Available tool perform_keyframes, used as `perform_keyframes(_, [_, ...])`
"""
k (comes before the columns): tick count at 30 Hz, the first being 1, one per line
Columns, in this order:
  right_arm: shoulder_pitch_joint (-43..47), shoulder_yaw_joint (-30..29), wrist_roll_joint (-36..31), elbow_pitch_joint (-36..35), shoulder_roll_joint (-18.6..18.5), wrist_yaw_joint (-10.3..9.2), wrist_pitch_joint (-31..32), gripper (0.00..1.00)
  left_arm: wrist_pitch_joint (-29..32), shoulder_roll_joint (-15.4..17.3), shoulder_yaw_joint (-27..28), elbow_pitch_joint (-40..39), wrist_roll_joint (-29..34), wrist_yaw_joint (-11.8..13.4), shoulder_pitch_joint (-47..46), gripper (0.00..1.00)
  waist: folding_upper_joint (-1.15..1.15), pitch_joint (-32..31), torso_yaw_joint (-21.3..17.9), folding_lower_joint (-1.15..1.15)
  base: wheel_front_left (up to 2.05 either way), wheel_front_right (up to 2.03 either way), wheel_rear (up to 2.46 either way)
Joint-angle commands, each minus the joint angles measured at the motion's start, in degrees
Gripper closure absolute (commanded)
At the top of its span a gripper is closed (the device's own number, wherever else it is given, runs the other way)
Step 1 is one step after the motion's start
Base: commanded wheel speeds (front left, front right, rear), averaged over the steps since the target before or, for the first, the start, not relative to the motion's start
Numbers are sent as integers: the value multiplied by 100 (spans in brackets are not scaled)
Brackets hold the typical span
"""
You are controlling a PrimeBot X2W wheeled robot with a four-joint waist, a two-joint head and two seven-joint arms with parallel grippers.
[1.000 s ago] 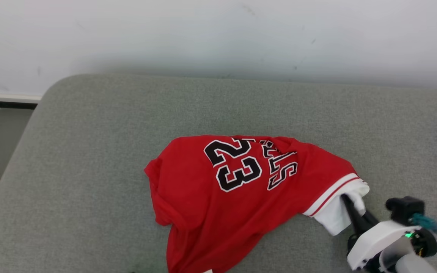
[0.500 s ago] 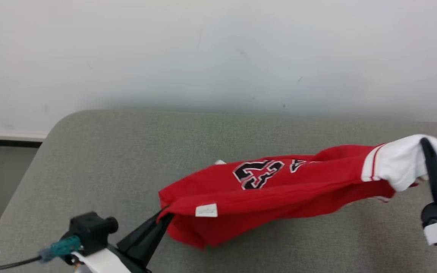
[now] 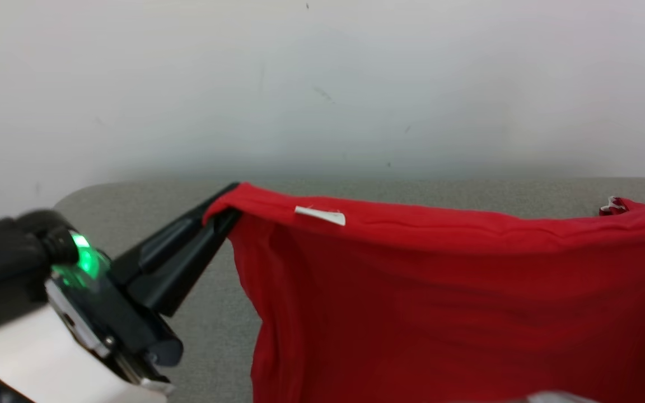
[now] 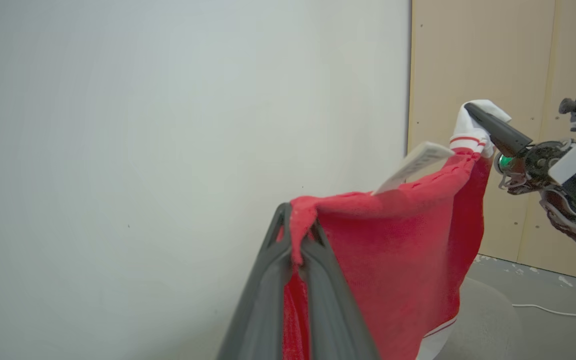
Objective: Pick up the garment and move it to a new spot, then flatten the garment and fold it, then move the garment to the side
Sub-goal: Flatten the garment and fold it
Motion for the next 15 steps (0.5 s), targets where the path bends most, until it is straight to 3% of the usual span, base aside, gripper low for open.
perform_keyframes(1, [-109, -28, 10, -50, 9, 16, 44, 100, 34, 47, 40, -8, -62, 22, -76, 100, 0, 37, -30, 0, 0, 0, 0])
perform_keyframes(7, [-933, -197, -122, -246, 221, 16, 901, 100, 363, 51, 89, 400, -315, -67, -954, 100, 0, 526, -120, 0, 0, 0, 0])
perform_keyframes(11, [-2044, -23, -349, 304, 604, 16, 1380, 100, 383, 104, 35, 1118, -232, -296, -1696, 100, 0, 1155, -126, 0, 0, 0, 0])
perform_keyframes(15, [-3433, 307, -1090, 1186, 980, 16, 1694, 100, 283, 172, -71, 2043, 23, -483, -2637, 100, 0, 1759, -120, 0, 0, 0, 0])
